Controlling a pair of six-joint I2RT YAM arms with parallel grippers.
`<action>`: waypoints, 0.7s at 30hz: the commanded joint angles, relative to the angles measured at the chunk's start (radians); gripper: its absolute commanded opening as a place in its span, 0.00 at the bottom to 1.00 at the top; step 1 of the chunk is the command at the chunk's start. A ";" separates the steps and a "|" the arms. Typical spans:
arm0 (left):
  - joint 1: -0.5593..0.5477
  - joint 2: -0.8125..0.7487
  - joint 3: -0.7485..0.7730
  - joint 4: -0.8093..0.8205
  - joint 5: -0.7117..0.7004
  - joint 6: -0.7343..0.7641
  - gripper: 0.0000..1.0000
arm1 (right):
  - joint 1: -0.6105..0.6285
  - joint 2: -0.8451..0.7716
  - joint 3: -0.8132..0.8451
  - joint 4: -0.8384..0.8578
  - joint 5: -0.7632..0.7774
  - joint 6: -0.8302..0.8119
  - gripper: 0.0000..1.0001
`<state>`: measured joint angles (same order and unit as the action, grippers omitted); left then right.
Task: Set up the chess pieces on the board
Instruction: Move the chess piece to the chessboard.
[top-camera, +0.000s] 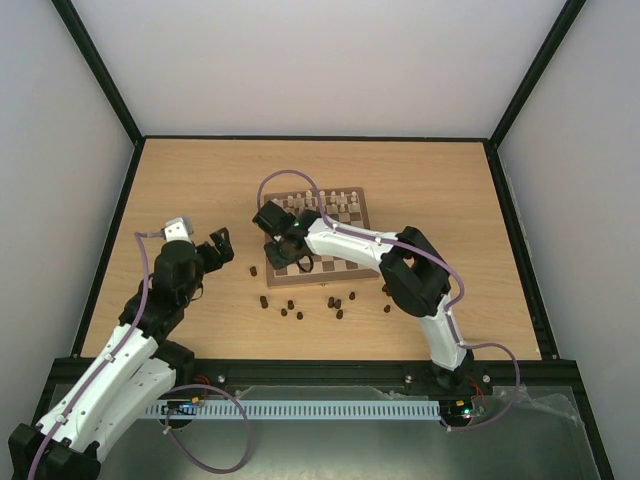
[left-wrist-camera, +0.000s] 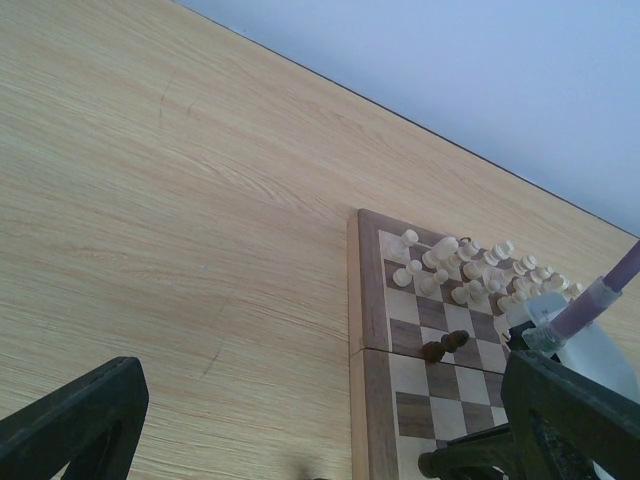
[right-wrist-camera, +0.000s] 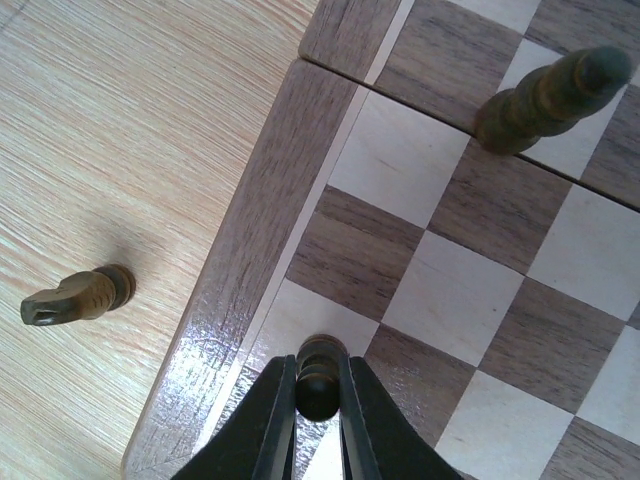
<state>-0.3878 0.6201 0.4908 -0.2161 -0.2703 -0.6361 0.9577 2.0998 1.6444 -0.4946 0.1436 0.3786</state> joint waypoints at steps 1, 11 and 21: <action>0.005 -0.002 -0.010 -0.005 -0.006 0.000 1.00 | 0.012 -0.027 -0.027 -0.080 0.004 0.010 0.13; 0.006 -0.007 -0.012 -0.005 -0.006 -0.001 1.00 | 0.014 -0.019 -0.023 -0.071 -0.004 0.014 0.14; 0.005 -0.010 -0.012 -0.006 -0.006 0.000 1.00 | 0.014 -0.018 -0.016 -0.064 0.001 0.014 0.21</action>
<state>-0.3878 0.6197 0.4904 -0.2165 -0.2703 -0.6361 0.9630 2.0953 1.6348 -0.5026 0.1417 0.3885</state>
